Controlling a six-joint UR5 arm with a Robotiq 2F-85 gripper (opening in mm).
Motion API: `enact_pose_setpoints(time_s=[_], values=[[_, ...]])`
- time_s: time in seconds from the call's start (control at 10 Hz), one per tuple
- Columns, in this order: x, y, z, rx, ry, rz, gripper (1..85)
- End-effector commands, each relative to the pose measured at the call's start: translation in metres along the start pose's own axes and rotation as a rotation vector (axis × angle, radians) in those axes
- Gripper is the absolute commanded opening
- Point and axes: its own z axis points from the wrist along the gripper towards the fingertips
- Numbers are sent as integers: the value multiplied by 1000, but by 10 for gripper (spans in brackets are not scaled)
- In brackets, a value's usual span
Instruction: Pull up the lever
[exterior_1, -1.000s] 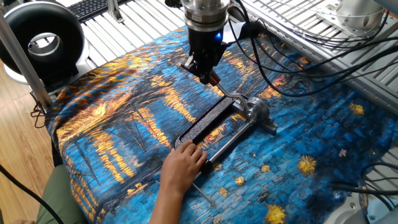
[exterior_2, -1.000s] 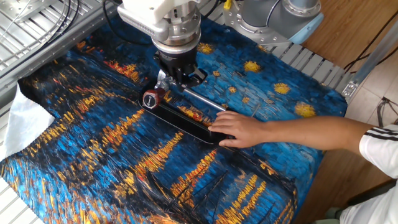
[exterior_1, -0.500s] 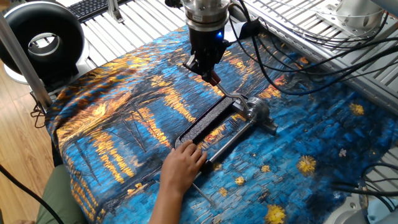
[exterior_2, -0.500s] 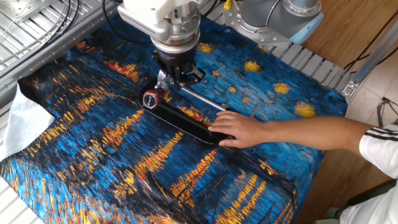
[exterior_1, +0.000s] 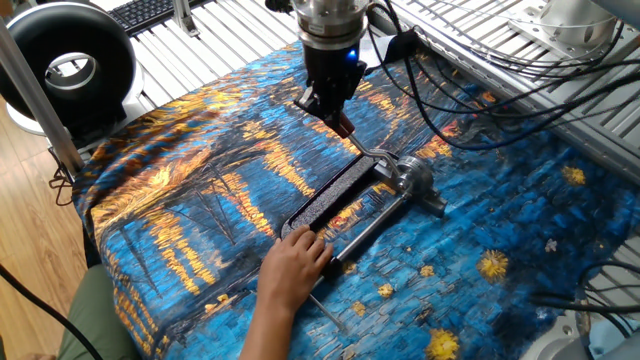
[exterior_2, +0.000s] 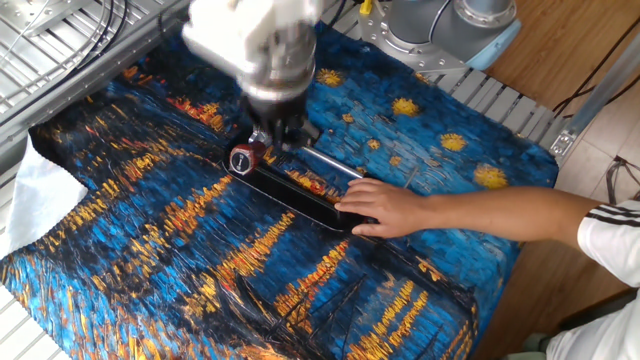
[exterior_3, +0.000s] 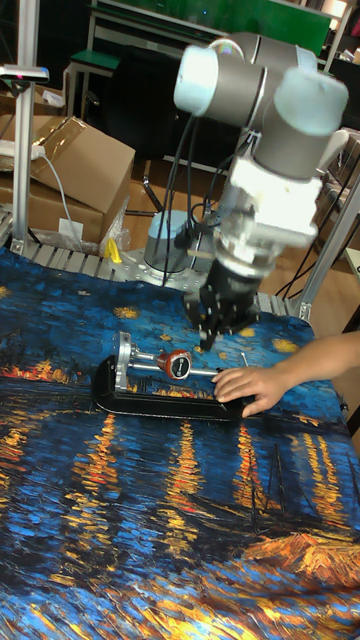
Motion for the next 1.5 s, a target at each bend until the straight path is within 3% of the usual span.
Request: enact_pose_setpoints(time_s=[0.0, 0.1, 0.4, 0.9, 1.4], values=[[-39, 11, 29, -21, -5, -49, 67], [-50, 9, 38, -32, -12, -60, 93], [-58, -12, 55, 37, 8, -85, 80], [-57, -38, 55, 109, 28, -163, 20], [-50, -48, 51, 114, 61, -189, 13]])
